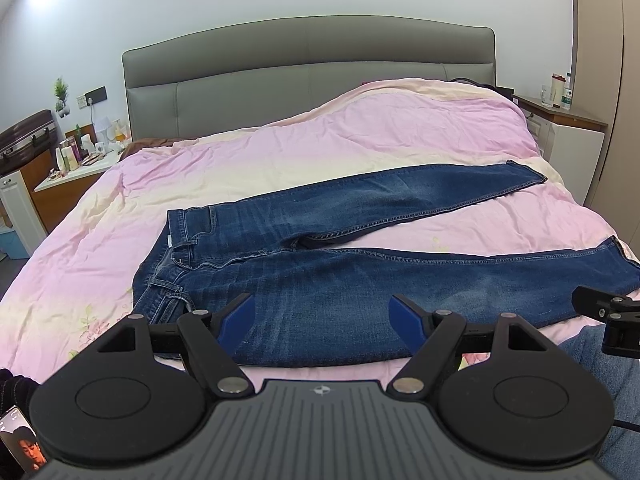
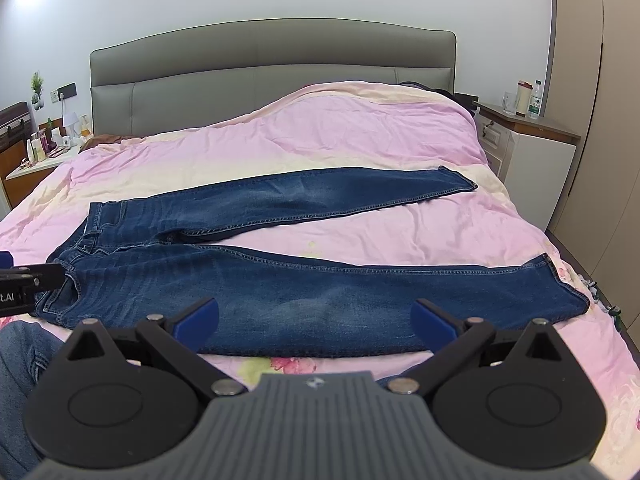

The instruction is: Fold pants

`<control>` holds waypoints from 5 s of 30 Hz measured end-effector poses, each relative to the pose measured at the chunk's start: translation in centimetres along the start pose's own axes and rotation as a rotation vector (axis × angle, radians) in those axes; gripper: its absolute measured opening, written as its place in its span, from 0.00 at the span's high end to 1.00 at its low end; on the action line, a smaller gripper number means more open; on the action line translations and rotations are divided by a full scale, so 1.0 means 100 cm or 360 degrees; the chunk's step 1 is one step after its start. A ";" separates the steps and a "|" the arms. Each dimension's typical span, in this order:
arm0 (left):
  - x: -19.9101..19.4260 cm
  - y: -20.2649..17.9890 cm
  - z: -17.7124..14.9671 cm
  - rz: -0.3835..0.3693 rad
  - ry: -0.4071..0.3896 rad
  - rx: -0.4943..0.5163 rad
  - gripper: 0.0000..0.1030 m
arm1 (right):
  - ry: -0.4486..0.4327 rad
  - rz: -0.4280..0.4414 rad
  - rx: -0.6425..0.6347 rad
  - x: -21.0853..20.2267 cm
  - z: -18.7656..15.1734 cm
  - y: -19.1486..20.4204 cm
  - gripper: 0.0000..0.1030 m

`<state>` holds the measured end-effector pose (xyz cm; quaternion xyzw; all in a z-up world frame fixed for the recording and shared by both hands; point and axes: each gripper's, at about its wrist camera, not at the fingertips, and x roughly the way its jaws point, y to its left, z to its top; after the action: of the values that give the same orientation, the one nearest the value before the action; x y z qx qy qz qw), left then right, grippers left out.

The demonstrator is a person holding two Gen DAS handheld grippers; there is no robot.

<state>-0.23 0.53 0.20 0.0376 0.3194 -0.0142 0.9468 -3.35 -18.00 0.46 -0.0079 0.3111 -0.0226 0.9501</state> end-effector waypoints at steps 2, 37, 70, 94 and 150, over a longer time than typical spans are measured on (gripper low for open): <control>0.000 0.000 0.000 -0.0001 0.0001 0.0002 0.13 | 0.0000 0.0000 -0.0003 0.000 0.001 0.000 0.05; 0.001 0.002 -0.001 0.0001 0.0003 -0.0006 0.13 | 0.0004 -0.0002 -0.0009 0.001 0.000 0.000 0.05; 0.004 0.017 -0.004 0.0026 0.0033 -0.0014 0.13 | 0.0077 0.0047 0.0033 0.020 -0.005 -0.004 0.05; 0.133 0.149 -0.008 -0.0105 0.0366 0.0800 0.72 | 0.0315 0.0073 -0.0412 0.160 0.011 -0.167 0.62; 0.213 0.150 0.103 0.0252 0.0393 0.0607 0.85 | 0.0201 -0.0724 -0.0900 0.287 0.099 -0.271 1.00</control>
<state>23.66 14.61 -3.58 0.2421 0.4203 0.0049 0.8745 24.60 -46.42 -7.74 -0.3376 0.3533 -0.1468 0.8600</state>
